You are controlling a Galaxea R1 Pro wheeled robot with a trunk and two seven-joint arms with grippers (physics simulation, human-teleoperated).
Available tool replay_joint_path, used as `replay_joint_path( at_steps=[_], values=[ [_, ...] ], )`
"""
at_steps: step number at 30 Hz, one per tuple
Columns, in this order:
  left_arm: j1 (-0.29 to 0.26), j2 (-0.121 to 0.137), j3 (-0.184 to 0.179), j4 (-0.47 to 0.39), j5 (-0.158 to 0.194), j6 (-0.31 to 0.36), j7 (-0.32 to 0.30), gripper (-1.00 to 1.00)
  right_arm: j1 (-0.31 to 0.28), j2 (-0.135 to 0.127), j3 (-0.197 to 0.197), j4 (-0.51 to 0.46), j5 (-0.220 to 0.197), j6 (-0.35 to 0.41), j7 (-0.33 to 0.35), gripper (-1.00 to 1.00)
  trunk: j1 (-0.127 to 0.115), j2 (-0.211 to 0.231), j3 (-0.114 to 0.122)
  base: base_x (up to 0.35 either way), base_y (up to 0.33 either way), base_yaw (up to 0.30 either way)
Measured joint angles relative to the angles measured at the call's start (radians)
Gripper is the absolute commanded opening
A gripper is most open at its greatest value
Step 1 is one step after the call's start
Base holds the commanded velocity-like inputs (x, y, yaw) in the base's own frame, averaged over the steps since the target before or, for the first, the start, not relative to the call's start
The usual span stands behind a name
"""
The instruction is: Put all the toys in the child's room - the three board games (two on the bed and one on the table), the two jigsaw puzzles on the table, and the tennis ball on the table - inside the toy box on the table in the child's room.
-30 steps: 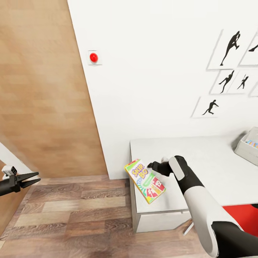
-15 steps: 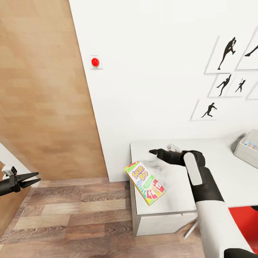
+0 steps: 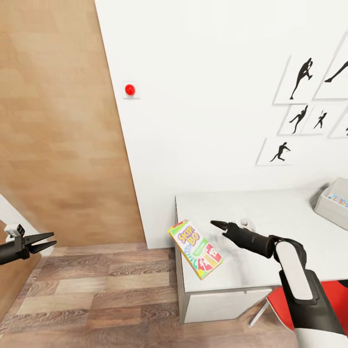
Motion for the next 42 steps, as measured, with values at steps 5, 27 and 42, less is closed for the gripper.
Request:
replay_joint_path(
  at_steps=[5,27,42],
  values=[
    [0.0,-0.003,0.0,0.0,0.0,0.0,0.0,1.0,0.09,-0.01,-0.011,-0.019,-0.033,-0.023,0.123,1.0,0.0,0.0,0.008,0.0,0.0,0.0],
    [0.0,-0.073,0.002,0.0,-0.003,0.001,0.0,1.0,0.191,-0.017,-0.019,-0.068,-0.032,-0.123,0.369,1.0,0.0,0.0,0.044,0.0,0.0,0.0],
    [-0.014,-0.301,0.001,-0.024,-0.013,0.013,0.203,1.0,0.198,-0.03,-0.011,-0.087,-0.025,-0.128,0.568,1.0,0.0,0.0,0.068,0.0,0.0,0.027]
  ],
)
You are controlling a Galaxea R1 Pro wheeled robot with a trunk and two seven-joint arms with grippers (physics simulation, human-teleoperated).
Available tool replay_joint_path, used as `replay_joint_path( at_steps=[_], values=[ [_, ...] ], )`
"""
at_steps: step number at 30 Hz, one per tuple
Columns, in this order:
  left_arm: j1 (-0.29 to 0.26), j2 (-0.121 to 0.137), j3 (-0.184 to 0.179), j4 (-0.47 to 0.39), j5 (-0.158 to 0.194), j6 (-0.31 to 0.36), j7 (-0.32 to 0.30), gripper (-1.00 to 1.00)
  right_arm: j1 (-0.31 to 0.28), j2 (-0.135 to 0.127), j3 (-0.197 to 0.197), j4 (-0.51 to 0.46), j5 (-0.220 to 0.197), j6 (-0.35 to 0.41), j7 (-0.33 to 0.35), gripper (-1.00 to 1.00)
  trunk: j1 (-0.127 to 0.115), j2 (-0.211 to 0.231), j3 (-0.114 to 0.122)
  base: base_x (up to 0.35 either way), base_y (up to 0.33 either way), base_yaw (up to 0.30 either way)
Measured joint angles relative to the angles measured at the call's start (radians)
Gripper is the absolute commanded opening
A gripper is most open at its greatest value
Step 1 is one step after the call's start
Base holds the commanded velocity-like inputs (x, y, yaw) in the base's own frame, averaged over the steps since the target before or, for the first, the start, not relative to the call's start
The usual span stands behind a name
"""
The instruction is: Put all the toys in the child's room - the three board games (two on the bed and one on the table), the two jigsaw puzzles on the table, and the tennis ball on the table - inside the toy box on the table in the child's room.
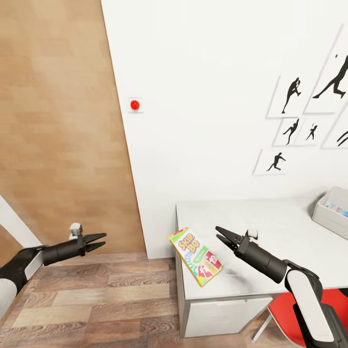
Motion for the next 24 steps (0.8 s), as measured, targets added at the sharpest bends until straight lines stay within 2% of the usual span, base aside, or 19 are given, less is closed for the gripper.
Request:
replay_joint_path(
  at_steps=[4,8,10,11,14,17,19,24],
  values=[
    [0.0,-0.041,0.001,-0.001,0.001,-0.019,0.117,1.0,0.004,0.001,0.0,0.0,0.0,0.0,0.002,1.0,0.0,0.0,0.007,0.0,0.0,0.06],
    [0.0,-0.07,-0.001,-0.001,0.001,-0.038,0.16,1.0,0.005,0.001,0.0,0.001,0.0,-0.001,0.001,1.0,0.0,0.0,0.013,0.0,0.0,0.061],
    [0.0,-0.107,-0.004,0.0,-0.001,-0.046,0.178,1.0,0.006,0.001,0.001,0.002,0.0,-0.002,0.0,1.0,0.0,0.0,0.016,0.0,0.0,0.061],
    [0.0,-0.113,-0.003,0.0,-0.002,-0.047,0.181,1.0,0.006,0.001,0.001,0.002,0.0,-0.003,0.0,1.0,0.0,0.0,0.018,0.0,0.0,0.062],
    [0.0,-0.124,-0.003,0.0,-0.002,-0.049,0.181,1.0,0.006,0.001,0.001,0.003,0.005,-0.013,-0.001,1.0,0.0,0.0,0.023,0.0,0.0,0.062],
    [0.001,-0.13,-0.003,0.0,0.0,-0.051,0.178,1.0,0.007,0.001,0.004,0.004,0.042,-0.036,0.001,1.0,0.0,0.0,0.028,0.0,0.0,0.062],
    [0.001,-0.133,-0.003,0.0,0.0,-0.052,0.177,1.0,0.007,0.002,0.003,0.004,0.092,-0.048,0.007,1.0,0.0,0.0,0.031,0.0,0.0,0.062],
    [0.001,-0.135,-0.003,0.0,0.002,-0.052,0.176,1.0,0.006,0.004,0.0,0.005,0.125,-0.054,0.011,1.0,0.0,0.0,0.039,0.0,-0.003,0.062]
  ],
)
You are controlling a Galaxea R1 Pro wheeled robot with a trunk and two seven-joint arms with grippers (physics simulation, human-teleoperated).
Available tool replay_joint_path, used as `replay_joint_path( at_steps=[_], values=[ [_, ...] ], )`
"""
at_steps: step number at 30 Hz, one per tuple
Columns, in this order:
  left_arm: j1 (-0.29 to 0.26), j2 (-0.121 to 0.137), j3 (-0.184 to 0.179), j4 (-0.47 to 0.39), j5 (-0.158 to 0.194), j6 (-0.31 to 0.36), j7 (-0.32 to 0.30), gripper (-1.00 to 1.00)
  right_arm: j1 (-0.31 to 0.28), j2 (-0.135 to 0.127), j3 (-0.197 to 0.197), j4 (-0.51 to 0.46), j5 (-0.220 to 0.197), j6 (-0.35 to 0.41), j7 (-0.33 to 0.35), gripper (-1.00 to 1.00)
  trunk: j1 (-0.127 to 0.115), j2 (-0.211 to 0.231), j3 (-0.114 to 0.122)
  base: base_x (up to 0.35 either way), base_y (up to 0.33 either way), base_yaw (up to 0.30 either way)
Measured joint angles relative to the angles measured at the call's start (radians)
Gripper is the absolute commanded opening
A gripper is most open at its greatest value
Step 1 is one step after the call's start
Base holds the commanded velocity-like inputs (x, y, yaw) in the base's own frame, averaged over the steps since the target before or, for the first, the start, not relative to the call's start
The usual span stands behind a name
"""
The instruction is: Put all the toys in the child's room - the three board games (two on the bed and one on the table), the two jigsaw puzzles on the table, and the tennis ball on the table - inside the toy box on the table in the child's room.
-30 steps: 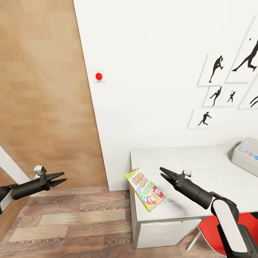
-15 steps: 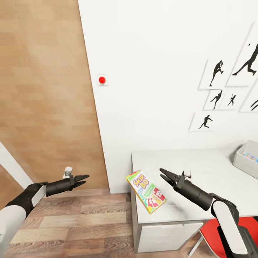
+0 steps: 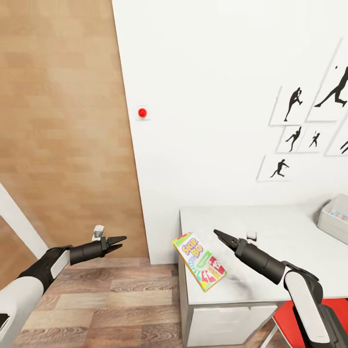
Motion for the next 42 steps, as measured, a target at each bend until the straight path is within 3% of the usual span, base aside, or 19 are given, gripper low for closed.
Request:
replay_joint_path(
  at_steps=[19,42],
  values=[
    [0.0,-0.001,0.001,-0.001,0.0,0.0,0.0,1.0,0.0,0.001,-0.001,-0.001,0.007,-0.002,0.001,1.0,0.0,0.0,0.031,0.035,-0.237,0.062],
    [0.001,-0.003,0.0,-0.001,0.003,-0.001,0.001,1.0,0.0,0.003,0.001,-0.001,0.007,-0.002,0.001,1.0,0.0,0.0,0.045,0.039,-0.004,0.019]
  ],
)
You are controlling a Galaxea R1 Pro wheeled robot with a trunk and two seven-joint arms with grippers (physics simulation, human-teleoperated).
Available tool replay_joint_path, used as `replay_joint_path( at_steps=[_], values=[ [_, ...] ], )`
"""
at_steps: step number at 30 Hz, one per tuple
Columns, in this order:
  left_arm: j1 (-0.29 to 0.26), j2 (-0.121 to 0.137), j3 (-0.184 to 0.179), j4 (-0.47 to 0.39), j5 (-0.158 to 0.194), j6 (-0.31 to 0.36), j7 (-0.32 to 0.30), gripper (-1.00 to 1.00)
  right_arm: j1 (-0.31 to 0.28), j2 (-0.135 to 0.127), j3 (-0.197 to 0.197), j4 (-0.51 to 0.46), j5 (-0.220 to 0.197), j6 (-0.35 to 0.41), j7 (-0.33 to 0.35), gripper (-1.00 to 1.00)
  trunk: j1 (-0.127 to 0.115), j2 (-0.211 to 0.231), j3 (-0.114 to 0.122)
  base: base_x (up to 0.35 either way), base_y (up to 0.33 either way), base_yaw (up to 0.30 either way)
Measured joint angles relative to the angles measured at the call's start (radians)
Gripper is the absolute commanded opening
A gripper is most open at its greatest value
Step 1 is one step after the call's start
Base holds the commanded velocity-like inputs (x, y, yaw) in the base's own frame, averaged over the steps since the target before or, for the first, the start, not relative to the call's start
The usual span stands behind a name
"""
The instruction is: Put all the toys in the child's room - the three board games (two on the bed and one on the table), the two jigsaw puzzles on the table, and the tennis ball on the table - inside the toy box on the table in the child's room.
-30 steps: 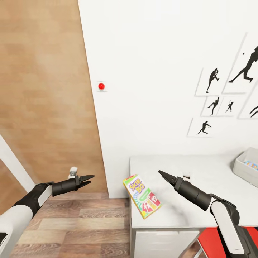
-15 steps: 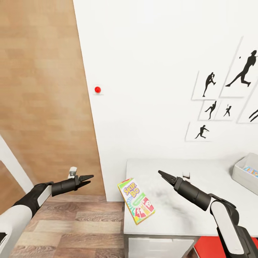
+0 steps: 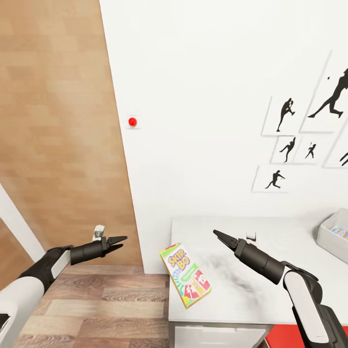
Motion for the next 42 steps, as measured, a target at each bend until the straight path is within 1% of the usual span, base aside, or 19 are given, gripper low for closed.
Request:
replay_joint_path(
  at_steps=[4,5,6,10,13,14,28,35,38,39,42],
  values=[
    [0.001,-0.017,-0.001,0.0,0.0,-0.002,0.004,1.0,0.0,-0.001,0.0,0.0,0.0,0.0,0.0,1.0,0.0,0.0,0.001,0.005,0.002,-0.049],
    [0.001,-0.023,-0.001,0.0,0.0,-0.002,0.004,1.0,0.0,-0.001,0.001,0.0,0.0,0.0,0.0,1.0,0.0,0.0,0.001,0.002,0.001,-0.024],
    [0.002,-0.036,-0.001,0.0,0.0,-0.002,0.006,1.0,0.0,-0.001,0.0,0.0,0.0,0.0,0.002,1.0,0.0,0.0,0.002,0.002,0.001,-0.019],
    [0.002,-0.057,-0.001,0.0,-0.002,-0.001,0.01,1.0,0.0,-0.001,0.0,0.0,0.0,0.0,0.018,1.0,0.0,0.0,0.002,0.001,0.0,-0.01],
    [0.002,-0.062,0.0,0.0,-0.002,0.0,0.011,1.0,0.0,-0.001,0.0,0.0,0.0,0.0,0.033,1.0,0.0,0.0,0.002,0.0,0.0,-0.004],
    [0.002,-0.063,0.0,0.0,-0.002,0.0,0.011,1.0,0.0,0.0,0.0,0.0,0.001,0.0,0.041,1.0,0.004,-0.007,-0.001,0.0,0.0,-0.002],
    [0.003,-0.059,0.003,0.002,0.003,0.007,0.0,1.0,0.0,0.002,0.001,0.0,0.002,0.0,0.055,1.0,0.058,-0.105,-0.045,0.0,0.0,0.0],
    [0.006,-0.057,0.005,0.004,0.011,0.011,-0.002,1.0,-0.001,0.0,-0.002,-0.005,0.0,0.002,0.06,1.0,0.058,-0.105,-0.045,0.0,0.0,0.0],
    [0.009,-0.056,0.017,0.004,0.03,0.013,-0.002,1.0,-0.001,-0.003,-0.006,-0.008,0.0,0.006,0.084,1.0,0.058,-0.105,-0.045,0.0,0.0,0.0],
    [0.012,-0.056,0.025,0.005,0.04,0.014,-0.002,1.0,-0.001,-0.004,-0.007,-0.008,0.0,0.007,0.103,1.0,0.061,-0.112,-0.048,0.0,0.0,0.0],
    [0.017,-0.056,0.035,0.005,0.05,0.017,-0.001,1.0,-0.001,-0.003,-0.009,-0.008,-0.001,0.008,0.135,1.0,0.073,-0.133,-0.058,0.0,0.0,0.0]
  ],
)
